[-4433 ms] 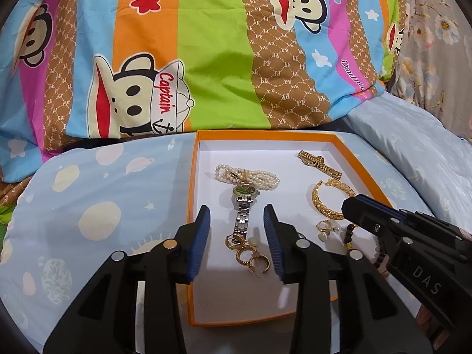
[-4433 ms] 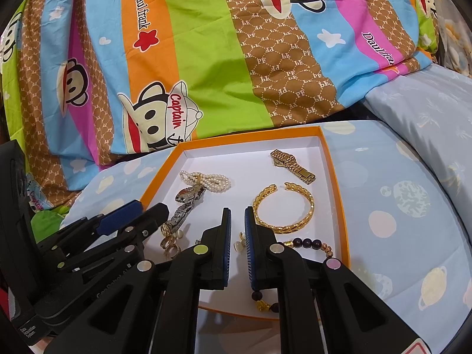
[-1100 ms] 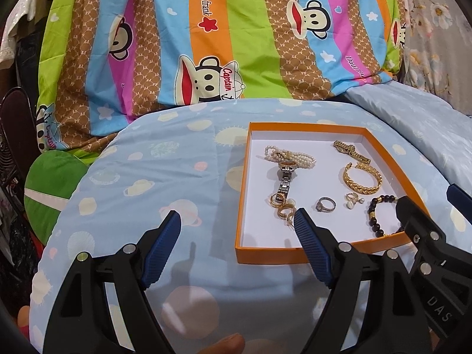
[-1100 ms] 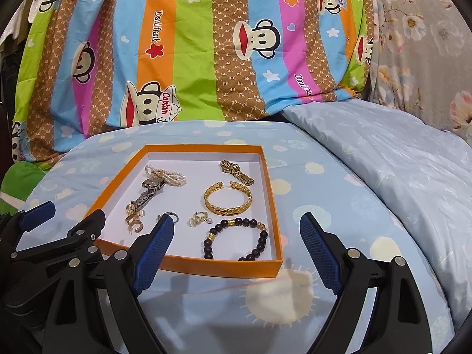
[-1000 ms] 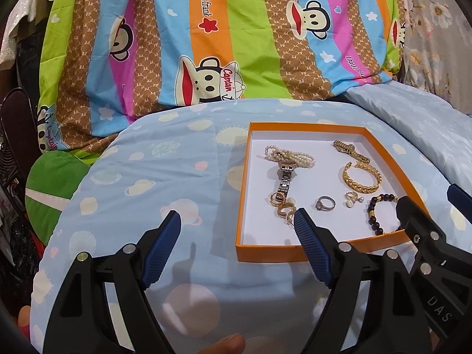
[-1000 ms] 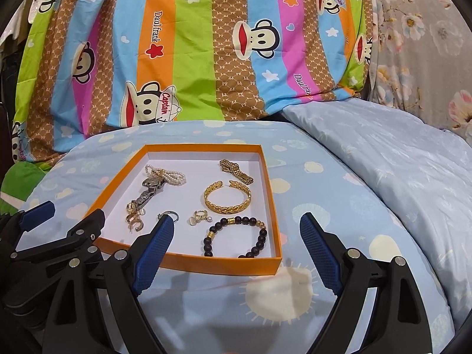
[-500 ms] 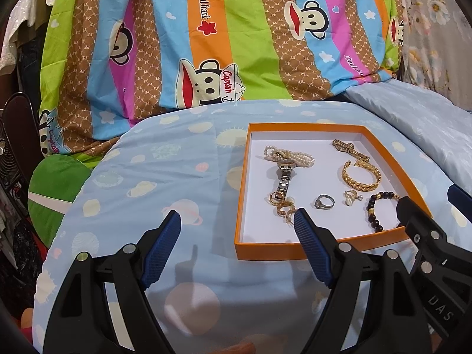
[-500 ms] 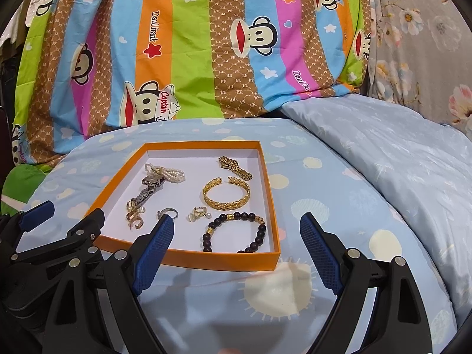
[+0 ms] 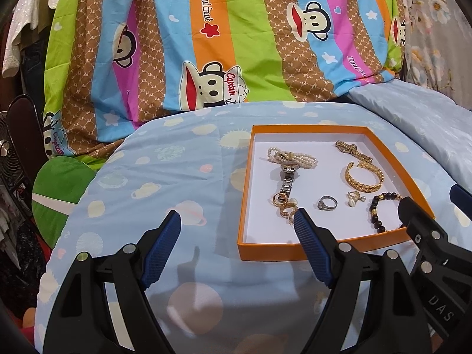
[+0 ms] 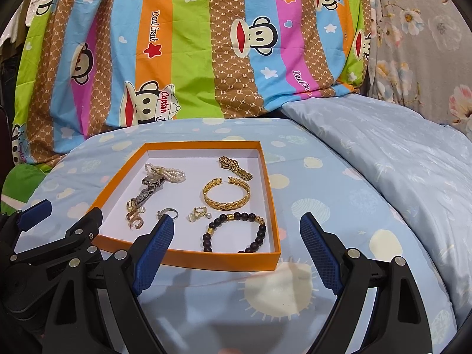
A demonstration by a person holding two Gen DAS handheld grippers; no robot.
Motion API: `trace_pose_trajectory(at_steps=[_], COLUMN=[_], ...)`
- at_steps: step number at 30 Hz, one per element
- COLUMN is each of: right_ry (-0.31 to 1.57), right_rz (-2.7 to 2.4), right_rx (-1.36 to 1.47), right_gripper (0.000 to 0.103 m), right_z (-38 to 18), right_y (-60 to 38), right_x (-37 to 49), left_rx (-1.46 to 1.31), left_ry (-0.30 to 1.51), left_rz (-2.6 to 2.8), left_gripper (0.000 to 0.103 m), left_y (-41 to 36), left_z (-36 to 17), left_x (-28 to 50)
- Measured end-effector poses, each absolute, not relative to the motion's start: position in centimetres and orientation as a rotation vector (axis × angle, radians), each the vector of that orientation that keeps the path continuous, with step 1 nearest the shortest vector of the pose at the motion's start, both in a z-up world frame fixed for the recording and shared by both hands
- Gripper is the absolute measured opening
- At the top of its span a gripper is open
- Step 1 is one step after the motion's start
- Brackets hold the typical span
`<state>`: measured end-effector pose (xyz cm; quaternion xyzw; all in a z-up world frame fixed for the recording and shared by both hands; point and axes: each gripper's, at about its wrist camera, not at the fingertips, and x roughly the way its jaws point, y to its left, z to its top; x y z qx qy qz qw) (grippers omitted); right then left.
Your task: Organize jewelry
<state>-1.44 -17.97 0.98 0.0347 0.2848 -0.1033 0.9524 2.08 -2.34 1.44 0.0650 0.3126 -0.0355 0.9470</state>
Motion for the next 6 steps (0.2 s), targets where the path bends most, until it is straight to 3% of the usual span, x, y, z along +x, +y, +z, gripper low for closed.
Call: trace_pose_trajectory(at_steps=[6], right_ry=[0.571], right_rz=[-0.205], right_rx=[0.069], right_gripper=[0.086], right_z=[0.92], right_y=[-17.97], right_x=[-1.50], left_rx=[0.129], left_ry=[0.646], left_rz=[-0.072], left_gripper=[0.076], left_y=[-2.22], left_z=[1.33], left_x=[2.20])
